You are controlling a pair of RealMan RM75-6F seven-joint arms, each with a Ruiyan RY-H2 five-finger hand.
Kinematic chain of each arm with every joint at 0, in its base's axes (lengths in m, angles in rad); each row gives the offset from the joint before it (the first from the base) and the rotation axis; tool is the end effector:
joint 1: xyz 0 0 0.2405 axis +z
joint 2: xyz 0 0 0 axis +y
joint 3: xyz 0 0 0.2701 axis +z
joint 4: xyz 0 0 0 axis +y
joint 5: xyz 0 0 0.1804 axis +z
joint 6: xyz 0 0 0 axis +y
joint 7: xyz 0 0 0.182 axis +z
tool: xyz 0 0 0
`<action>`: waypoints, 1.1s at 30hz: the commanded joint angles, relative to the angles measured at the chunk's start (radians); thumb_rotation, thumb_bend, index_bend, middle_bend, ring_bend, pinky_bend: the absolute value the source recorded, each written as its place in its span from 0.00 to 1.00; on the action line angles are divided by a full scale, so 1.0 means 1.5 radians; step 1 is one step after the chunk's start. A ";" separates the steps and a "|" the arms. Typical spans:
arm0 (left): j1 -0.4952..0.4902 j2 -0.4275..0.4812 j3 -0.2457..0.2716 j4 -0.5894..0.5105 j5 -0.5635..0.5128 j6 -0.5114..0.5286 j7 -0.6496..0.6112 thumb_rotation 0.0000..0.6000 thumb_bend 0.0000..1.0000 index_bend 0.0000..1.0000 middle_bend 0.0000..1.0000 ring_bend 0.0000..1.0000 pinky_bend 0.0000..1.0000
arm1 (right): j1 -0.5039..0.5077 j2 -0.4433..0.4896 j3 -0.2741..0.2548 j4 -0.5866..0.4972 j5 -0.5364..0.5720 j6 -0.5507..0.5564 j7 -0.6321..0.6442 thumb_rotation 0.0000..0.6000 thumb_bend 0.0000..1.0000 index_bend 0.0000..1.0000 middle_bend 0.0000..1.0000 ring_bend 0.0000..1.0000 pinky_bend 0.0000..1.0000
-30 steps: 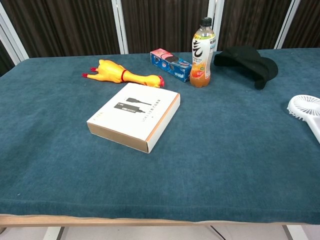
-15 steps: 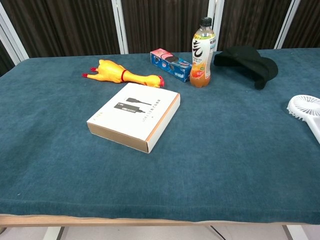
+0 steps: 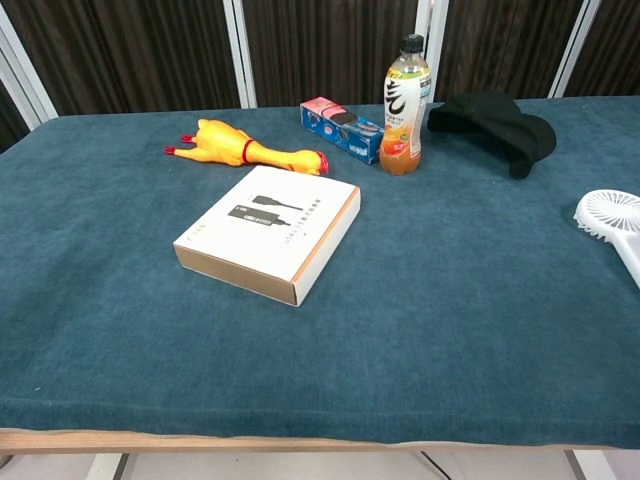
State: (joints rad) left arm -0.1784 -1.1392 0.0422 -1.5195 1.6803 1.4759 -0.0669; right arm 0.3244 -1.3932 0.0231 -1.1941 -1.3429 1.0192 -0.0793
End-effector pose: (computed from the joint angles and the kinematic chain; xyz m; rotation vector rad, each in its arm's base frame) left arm -0.2871 0.2261 0.1625 -1.6514 -0.8399 -0.9842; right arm -0.3673 -0.2887 0.0757 1.6610 -0.9955 0.5190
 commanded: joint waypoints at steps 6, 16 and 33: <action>-0.001 0.000 0.000 0.000 -0.001 -0.001 0.000 1.00 0.03 0.00 0.07 0.02 0.11 | 0.000 -0.001 0.000 0.001 0.000 -0.001 0.000 1.00 0.55 0.24 0.00 0.00 0.00; -0.001 -0.001 0.001 0.000 0.001 -0.001 0.002 1.00 0.03 0.00 0.07 0.02 0.11 | -0.018 0.019 0.005 -0.022 -0.028 0.065 0.028 1.00 0.55 0.11 0.00 0.00 0.00; -0.001 0.003 -0.002 -0.010 -0.019 -0.017 0.009 1.00 0.03 0.00 0.07 0.02 0.11 | -0.101 0.110 0.002 -0.167 -0.101 0.268 0.012 1.00 0.41 0.00 0.00 0.00 0.00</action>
State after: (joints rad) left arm -0.1799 -1.1349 0.0388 -1.5335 1.6534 1.4525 -0.0544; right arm 0.1775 -1.2331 0.0292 -1.4369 -1.4913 1.4155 -0.0548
